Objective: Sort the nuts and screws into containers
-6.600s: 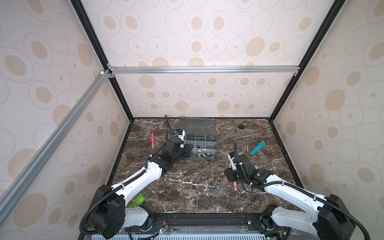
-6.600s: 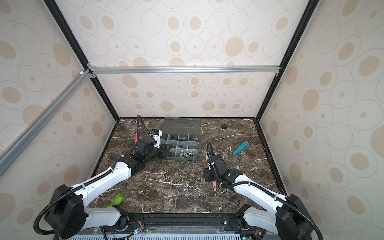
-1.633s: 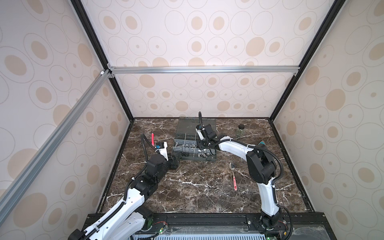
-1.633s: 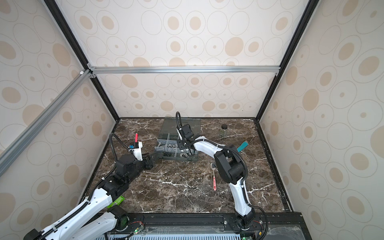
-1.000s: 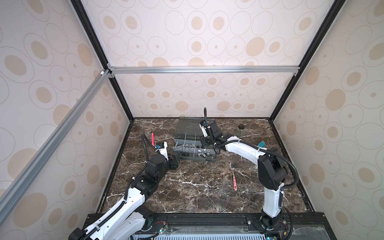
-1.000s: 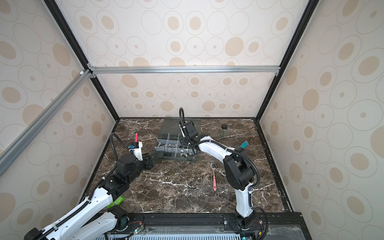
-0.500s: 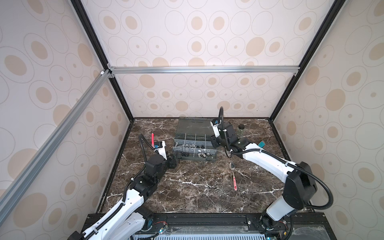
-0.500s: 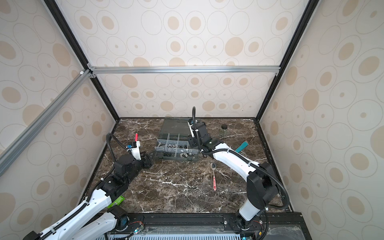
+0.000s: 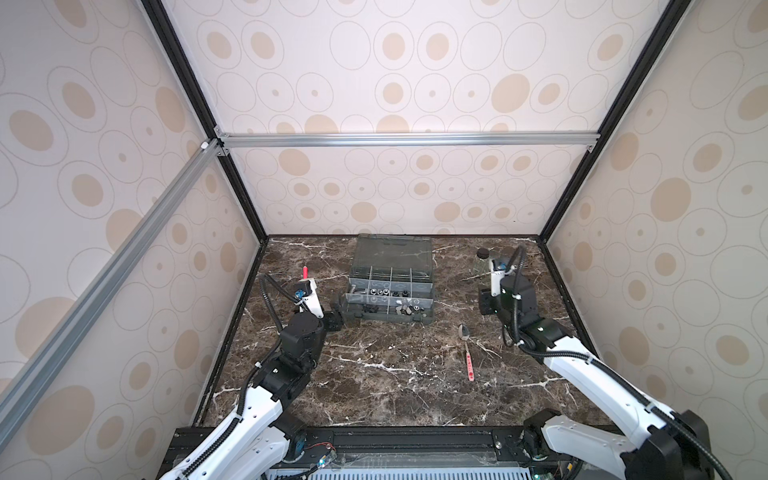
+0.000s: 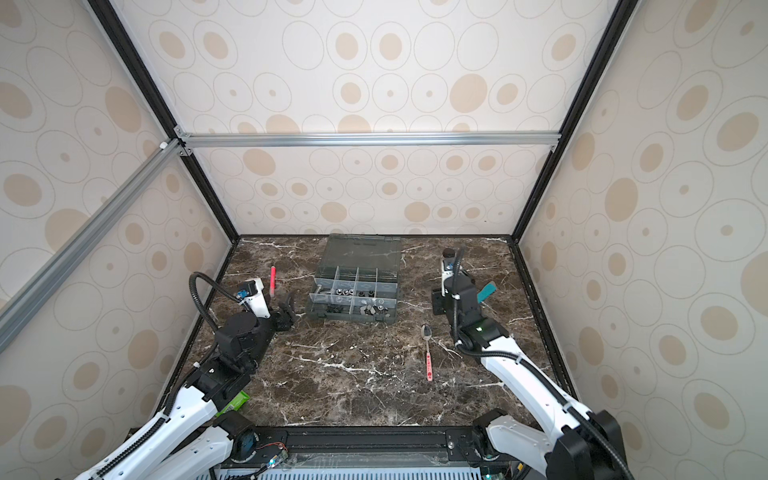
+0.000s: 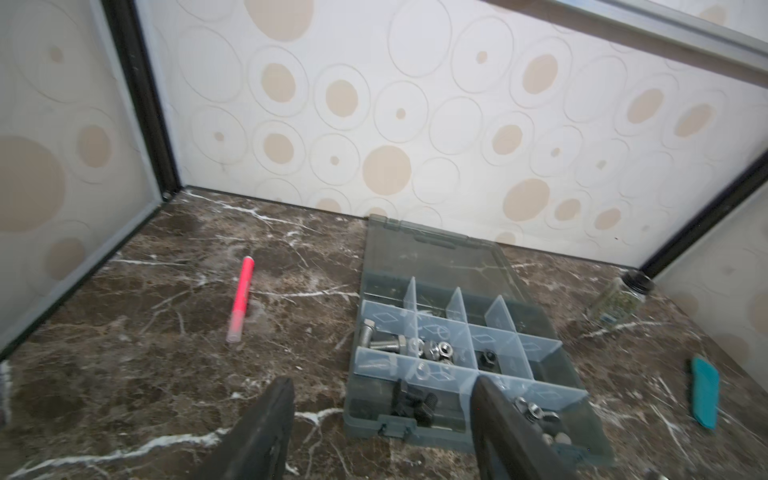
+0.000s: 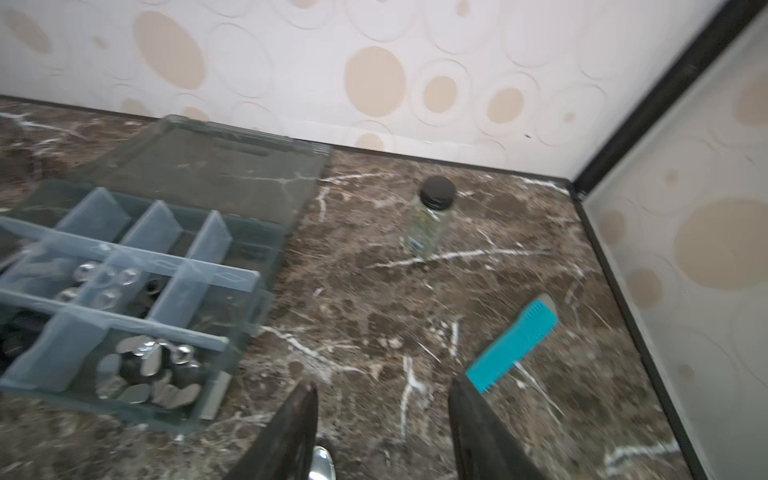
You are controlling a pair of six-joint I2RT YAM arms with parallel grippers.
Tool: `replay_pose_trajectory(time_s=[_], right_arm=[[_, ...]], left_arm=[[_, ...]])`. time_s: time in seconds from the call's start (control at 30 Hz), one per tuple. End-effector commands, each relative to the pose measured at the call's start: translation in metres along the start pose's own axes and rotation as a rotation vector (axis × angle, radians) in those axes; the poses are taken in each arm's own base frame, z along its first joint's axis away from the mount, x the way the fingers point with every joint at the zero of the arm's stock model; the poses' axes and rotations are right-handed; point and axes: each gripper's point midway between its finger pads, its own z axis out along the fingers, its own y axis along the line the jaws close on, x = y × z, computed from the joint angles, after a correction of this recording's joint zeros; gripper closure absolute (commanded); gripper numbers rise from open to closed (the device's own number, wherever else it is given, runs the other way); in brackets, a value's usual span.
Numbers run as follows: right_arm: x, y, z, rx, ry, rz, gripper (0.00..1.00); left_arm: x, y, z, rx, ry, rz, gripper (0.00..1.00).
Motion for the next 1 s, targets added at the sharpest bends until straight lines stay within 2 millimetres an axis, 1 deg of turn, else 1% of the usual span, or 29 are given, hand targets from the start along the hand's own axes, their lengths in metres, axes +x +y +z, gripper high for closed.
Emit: replay_pose_trajectory(time_s=[0.0, 0.07, 0.13, 0.27, 0.33, 0.4, 0.5, 0.53, 0.6, 0.63, 0.67, 0.7, 0.73, 0.77, 0.8, 0.83, 0.87, 0.9, 0.97], right_arm=[[0.011, -0.041, -0.012, 0.137, -0.048, 0.088, 0.43], [0.024, -0.060, -0.015, 0.189, -0.064, 0.111, 0.39], [0.039, -0.072, -0.014, 0.223, -0.096, 0.127, 0.29], [0.067, -0.081, 0.000, 0.276, -0.157, 0.115, 0.11], [0.080, -0.081, 0.013, 0.287, -0.140, 0.099, 0.01], [0.093, -0.079, 0.030, 0.288, -0.077, 0.070, 0.01], [0.087, -0.075, 0.053, 0.281, -0.036, 0.037, 0.00], [0.083, -0.074, 0.061, 0.279, -0.056, 0.040, 0.00], [0.077, -0.072, 0.075, 0.277, -0.069, 0.047, 0.00], [0.076, -0.070, 0.082, 0.268, -0.061, 0.045, 0.00], [0.079, -0.068, 0.089, 0.258, -0.055, 0.035, 0.00], [0.082, -0.068, 0.097, 0.260, -0.070, 0.032, 0.00], [0.080, -0.069, 0.101, 0.254, -0.092, 0.036, 0.00], [0.085, -0.070, 0.101, 0.236, -0.032, 0.055, 0.00], [0.088, -0.073, 0.101, 0.211, -0.014, 0.091, 0.00], [0.091, -0.077, 0.101, 0.209, -0.046, 0.115, 0.00], [0.095, -0.076, 0.101, 0.196, -0.070, 0.112, 0.00], [0.093, -0.076, 0.099, 0.196, -0.115, 0.108, 0.00], [0.097, -0.077, 0.100, 0.205, -0.069, 0.113, 0.00]], left_arm=[[-0.020, 0.040, -0.009, -0.204, -0.123, 0.035, 0.26], [-0.019, 0.059, -0.016, -0.300, -0.156, 0.041, 0.19], [-0.012, 0.073, -0.020, -0.366, -0.183, 0.065, 0.12], [0.003, 0.090, -0.024, -0.427, -0.240, 0.107, 0.01], [0.014, 0.102, -0.026, -0.480, -0.259, 0.121, 0.01], [0.023, 0.112, -0.025, -0.514, -0.262, 0.134, 0.01], [0.038, 0.123, -0.016, -0.542, -0.232, 0.161, 0.01], [0.044, 0.128, -0.013, -0.546, -0.221, 0.167, 0.01], [0.061, 0.137, -0.006, -0.540, -0.194, 0.158, 0.01], [0.070, 0.146, -0.005, -0.561, -0.185, 0.121, 0.01], [0.068, 0.153, -0.007, -0.594, -0.204, 0.095, 0.01], [0.069, 0.151, -0.001, -0.568, -0.200, 0.077, 0.01], [0.068, 0.151, 0.004, -0.535, -0.210, 0.059, 0.01], [0.067, 0.151, 0.008, -0.514, -0.220, 0.046, 0.01], [0.065, 0.151, 0.013, -0.497, -0.226, 0.047, 0.01], [0.062, 0.152, 0.021, -0.491, -0.224, 0.048, 0.01], [0.061, 0.151, 0.030, -0.482, -0.211, 0.063, 0.01], [0.060, 0.148, 0.042, -0.461, -0.190, 0.098, 0.01], [0.060, 0.144, 0.065, -0.449, -0.134, 0.177, 0.01]])
